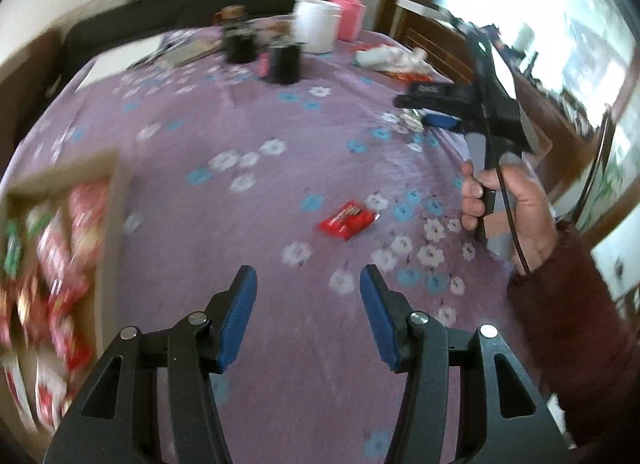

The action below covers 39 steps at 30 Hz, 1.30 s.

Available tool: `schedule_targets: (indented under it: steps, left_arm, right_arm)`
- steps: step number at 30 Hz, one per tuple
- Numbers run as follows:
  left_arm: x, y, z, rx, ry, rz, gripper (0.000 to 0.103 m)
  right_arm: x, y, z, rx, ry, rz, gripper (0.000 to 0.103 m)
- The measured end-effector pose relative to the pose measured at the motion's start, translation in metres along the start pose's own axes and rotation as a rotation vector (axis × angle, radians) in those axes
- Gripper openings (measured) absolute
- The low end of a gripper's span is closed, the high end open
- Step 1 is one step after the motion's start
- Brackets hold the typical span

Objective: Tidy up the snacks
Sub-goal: 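Grasp a green-wrapped candy with the right gripper while the left grasps a small red candy, then carry both candies into the box and open both grippers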

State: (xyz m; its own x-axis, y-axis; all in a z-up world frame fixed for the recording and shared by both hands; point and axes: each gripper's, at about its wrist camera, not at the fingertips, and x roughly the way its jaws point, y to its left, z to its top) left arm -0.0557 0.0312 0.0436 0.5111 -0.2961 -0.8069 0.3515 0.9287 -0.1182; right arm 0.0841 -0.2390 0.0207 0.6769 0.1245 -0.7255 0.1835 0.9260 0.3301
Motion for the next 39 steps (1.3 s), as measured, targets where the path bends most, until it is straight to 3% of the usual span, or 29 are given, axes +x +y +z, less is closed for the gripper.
schedule_targets:
  steps: [2,5,11,12,14,18,24,29,35,39]
  left_arm:
    - [0.017,-0.011,0.01,0.048,0.004,0.017,0.052]
    - [0.038,-0.021,0.021,0.098,0.013,0.015,0.052]
    - [0.069,-0.033,0.034,0.142,0.043,0.014,0.051]
    - [0.072,-0.034,0.034,0.143,0.049,0.01,0.048]
    - [0.072,-0.037,0.033,0.153,0.034,0.017,0.018]
    - [0.064,-0.031,0.033,0.12,0.027,0.001,0.014]
    - [0.029,-0.004,0.027,0.008,-0.023,-0.017,0.014]
    - [-0.025,0.036,0.006,-0.112,-0.093,-0.003,0.014]
    - [-0.087,0.104,-0.037,-0.272,-0.166,0.11,0.014]
    - [-0.105,0.144,-0.066,-0.36,-0.166,0.199,0.015]
  right_arm:
    - [0.006,0.005,0.002,-0.019,-0.003,-0.011,0.057]
    - [0.013,0.012,0.003,-0.057,0.017,0.006,0.026]
    - [0.016,0.008,0.006,-0.05,0.043,0.07,0.024]
    - [0.014,0.004,0.007,-0.034,0.045,0.088,0.023]
    - [0.011,-0.004,0.009,0.008,0.049,0.122,0.023]
    - [0.005,-0.01,0.009,0.031,0.036,0.126,0.023]
    - [-0.003,0.006,0.002,-0.032,0.018,0.121,0.023]
    - [-0.014,0.033,-0.011,-0.128,0.001,0.144,0.023]
    - [-0.028,0.08,-0.036,-0.245,0.027,0.202,0.023]
    - [-0.052,0.127,-0.067,-0.333,0.057,0.315,0.023]
